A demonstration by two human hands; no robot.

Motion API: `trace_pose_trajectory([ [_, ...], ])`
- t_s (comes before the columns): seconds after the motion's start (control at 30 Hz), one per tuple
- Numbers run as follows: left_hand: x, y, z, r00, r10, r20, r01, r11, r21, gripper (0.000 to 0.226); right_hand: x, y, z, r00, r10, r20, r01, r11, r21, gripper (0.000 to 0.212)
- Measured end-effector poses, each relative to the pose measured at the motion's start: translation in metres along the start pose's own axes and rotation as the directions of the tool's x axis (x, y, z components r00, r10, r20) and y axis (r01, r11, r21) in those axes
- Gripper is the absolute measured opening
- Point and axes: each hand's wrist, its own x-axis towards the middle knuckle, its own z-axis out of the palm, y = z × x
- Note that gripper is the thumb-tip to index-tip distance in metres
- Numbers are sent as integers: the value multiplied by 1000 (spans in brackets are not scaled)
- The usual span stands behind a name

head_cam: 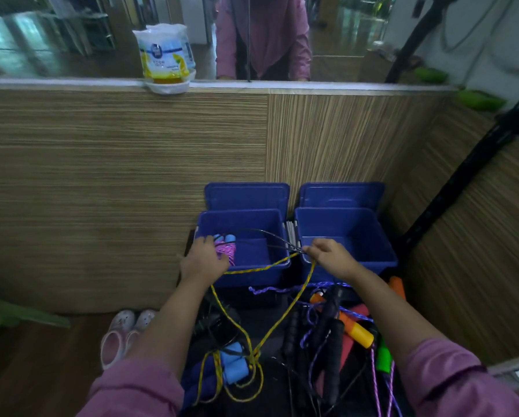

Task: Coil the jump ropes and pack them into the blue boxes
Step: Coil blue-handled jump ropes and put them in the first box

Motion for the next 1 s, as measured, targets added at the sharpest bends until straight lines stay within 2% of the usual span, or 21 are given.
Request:
trace_pose_trajectory([
  [0.03, -2, 8, -1, 1000, 15, 16, -16, 998, 55, 76, 0, 1, 2, 1000, -6, 6, 6, 1000, 5, 37],
  [0.1, -9, 31, -1, 982, 191, -13, -188, 976, 113, 96, 1, 1, 5, 999, -15, 29, 15, 1000, 7, 38],
  [0.17, -17, 51, 1, 897, 431, -94, -415, 897, 154, 94, 2, 3, 7, 998, -13, 58, 14, 1000, -4, 38],
  [0.27, -24, 68, 2, 696, 676, -241, -596, 732, 332, 93, 3, 8, 10, 998, -8, 70, 12, 998, -55, 35],
  [0.33, -25, 74, 10, 563, 796, -223, -694, 602, 395, 86, 4, 7, 12, 997, -23, 80, 28, 997, -66, 35],
  [0.37, -27, 78, 15, 518, 835, -184, -741, 546, 391, 77, 3, 6, 12, 996, -33, 85, 37, 998, -45, 34],
  [0.4, -28, 82, 19, 507, 852, -132, -774, 517, 365, 66, 3, 4, 12, 995, -45, 93, 47, 999, -13, 32],
  [0.47, -30, 85, 23, 572, 817, -67, -791, 572, 218, 40, -1, 2, 12, 993, -56, 108, 52, 998, 32, 30],
  [0.53, -30, 84, 21, 602, 787, -134, -776, 617, 130, 33, -7, 3, 13, 994, -63, 94, 57, 996, 64, 34],
  [0.63, -27, 80, 12, 587, 788, -185, -782, 611, 124, 22, -11, 3, 15, 994, -87, 73, 80, 993, 92, 40],
  [0.73, -23, 72, 0, 556, 772, -308, -769, 618, 162, 30, -8, 11, 14, 997, -72, 24, 67, 980, 190, 40],
  [0.8, -18, 60, -10, 604, 694, -393, -729, 680, 81, 31, -7, 26, 12, 999, -23, 29, 15, 972, 233, 40],
  [0.87, -13, 47, -19, 689, 584, -430, -663, 747, -48, 31, -8, 39, 10, 999, 28, 42, -38, 969, 243, 39],
  [1.0, -5, 28, -29, 800, 345, -491, -484, 854, -189, 19, -13, 48, 15, 996, 82, 35, -87, 982, 168, 35],
])
